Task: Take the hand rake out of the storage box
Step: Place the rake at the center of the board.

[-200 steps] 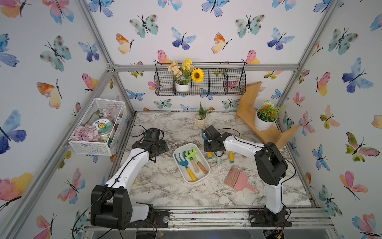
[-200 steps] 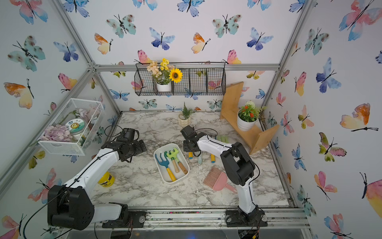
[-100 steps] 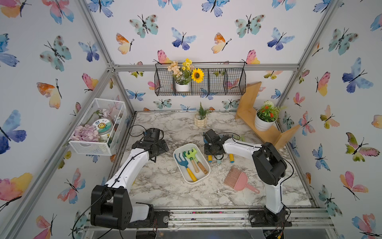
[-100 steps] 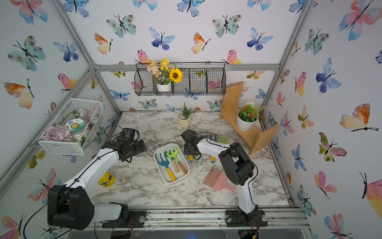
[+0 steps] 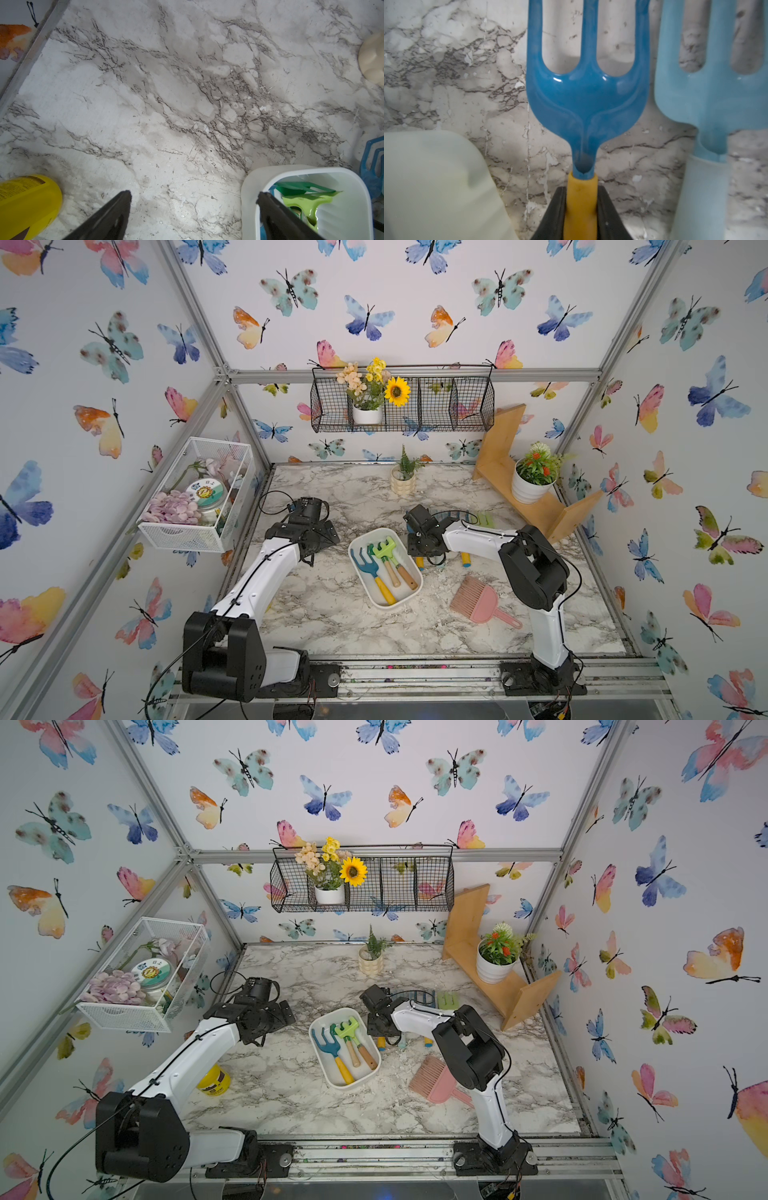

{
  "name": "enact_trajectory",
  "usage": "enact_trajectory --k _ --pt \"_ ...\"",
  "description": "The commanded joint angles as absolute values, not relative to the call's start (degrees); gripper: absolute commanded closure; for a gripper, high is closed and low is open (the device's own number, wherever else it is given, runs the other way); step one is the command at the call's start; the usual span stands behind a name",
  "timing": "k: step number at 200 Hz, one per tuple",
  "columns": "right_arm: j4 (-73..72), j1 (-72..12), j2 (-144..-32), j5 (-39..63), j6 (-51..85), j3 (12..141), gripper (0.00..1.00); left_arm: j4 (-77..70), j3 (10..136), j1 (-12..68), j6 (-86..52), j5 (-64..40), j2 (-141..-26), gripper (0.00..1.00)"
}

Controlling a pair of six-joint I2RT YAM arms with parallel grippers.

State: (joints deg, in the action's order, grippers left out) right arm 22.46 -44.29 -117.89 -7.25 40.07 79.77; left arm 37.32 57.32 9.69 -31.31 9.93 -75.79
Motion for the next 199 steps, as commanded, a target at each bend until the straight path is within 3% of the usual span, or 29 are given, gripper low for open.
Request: enact_trajectory --k 1,35,87,107,146,199 --pt "22.4 -44.4 -118.8 -7.1 40.7 78.4 0.76 37.5 56.8 9.2 -31.2 8.5 -75.3 0.00" --pt "21.7 -44.4 -119.7 -5.7 40.9 78.1 0.67 37.4 56.5 9.1 -31.3 8.4 -75.2 0.00" --pt "21.8 -44.4 -119.2 -5.4 41.0 78.7 0.63 37.9 56.6 9.1 -31.1 8.0 -74.9 0.00" --pt "22.2 -44.4 -117.6 -5.4 40.5 79.2 0.59 37.8 55.5 9.7 -31.5 4.0 -74.2 0.00" --pt "24.4 -44.3 -112.9 -8.1 36.7 81.7 0.52 40.5 54.6 16.6 -34.0 5.0 -72.8 0.04" --pt "28.7 -43.0 -109.5 -11.0 31.8 84.2 0.50 44.6 52.5 29.1 -43.3 9.9 -70.0 0.13"
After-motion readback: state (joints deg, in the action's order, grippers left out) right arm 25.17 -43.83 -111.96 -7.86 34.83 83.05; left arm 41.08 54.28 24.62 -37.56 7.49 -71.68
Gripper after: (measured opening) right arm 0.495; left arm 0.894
